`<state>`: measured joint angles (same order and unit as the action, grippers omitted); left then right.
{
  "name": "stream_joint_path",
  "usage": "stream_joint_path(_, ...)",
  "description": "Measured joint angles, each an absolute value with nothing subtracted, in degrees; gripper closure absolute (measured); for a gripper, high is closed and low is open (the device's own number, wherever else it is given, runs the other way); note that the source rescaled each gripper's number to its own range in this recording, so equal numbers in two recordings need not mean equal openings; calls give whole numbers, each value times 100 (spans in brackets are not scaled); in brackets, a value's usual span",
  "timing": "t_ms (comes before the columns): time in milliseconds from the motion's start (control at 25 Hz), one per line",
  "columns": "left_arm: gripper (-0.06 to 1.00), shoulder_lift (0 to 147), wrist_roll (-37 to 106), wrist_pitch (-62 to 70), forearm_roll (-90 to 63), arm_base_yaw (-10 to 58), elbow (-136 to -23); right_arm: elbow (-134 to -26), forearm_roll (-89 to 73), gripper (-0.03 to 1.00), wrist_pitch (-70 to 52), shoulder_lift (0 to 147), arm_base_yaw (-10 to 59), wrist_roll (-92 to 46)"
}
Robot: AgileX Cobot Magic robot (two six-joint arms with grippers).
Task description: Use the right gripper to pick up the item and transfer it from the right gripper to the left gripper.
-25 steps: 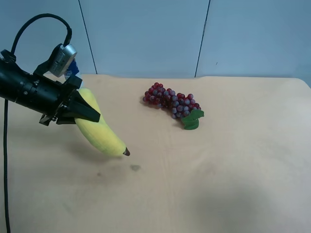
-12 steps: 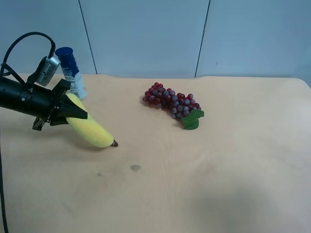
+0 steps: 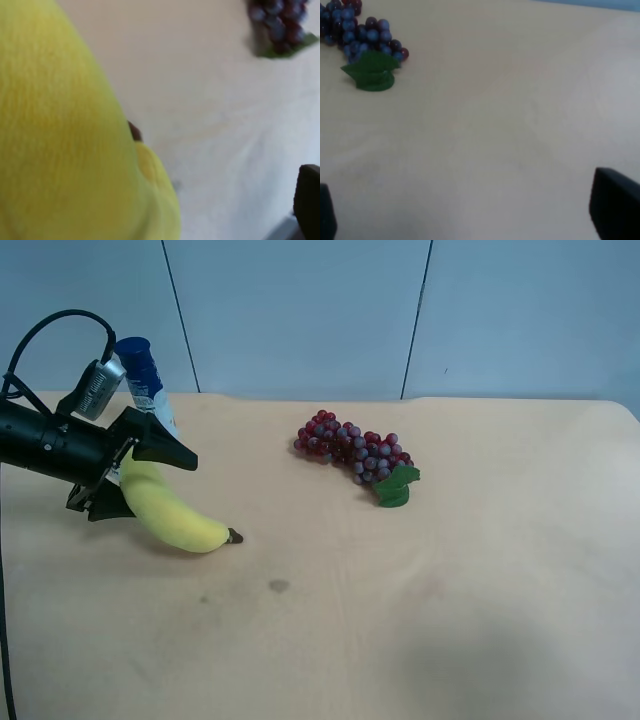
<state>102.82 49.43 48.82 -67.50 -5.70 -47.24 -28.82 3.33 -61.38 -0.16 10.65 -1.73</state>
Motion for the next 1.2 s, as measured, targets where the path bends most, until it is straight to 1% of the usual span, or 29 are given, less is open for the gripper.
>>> stream_joint_path(240,-5,9757,4825,5136,-6476,-938,-4724,-2882,333,-3,-6138,-16,1065,-173)
stream_joint_path(480,-5,8560,4185,5130,-5502,-1483,-4724,-2882,333,-3,-6138,-16,1065,-173)
stream_joint_path(520,-5,8560,4185,5130,-5502,-1483,-4724,-2882,333,-3,-6138,-16,1065,-173)
stream_joint_path(760,-5,7125,3465,5141,-4651,-1541,-4729,-2882,333,-3,-6138,-16,1065,-173)
stream_joint_path(1000,-5,5623,2258,5287,-3323,-1548,-4729,-2882,333,-3,-6138,-16,1065,-173)
stream_joint_path(1200,-5,4520,1316,5670,-2273,-1548,-4729,-2882,333,-3,-6138,-16,1065,-173)
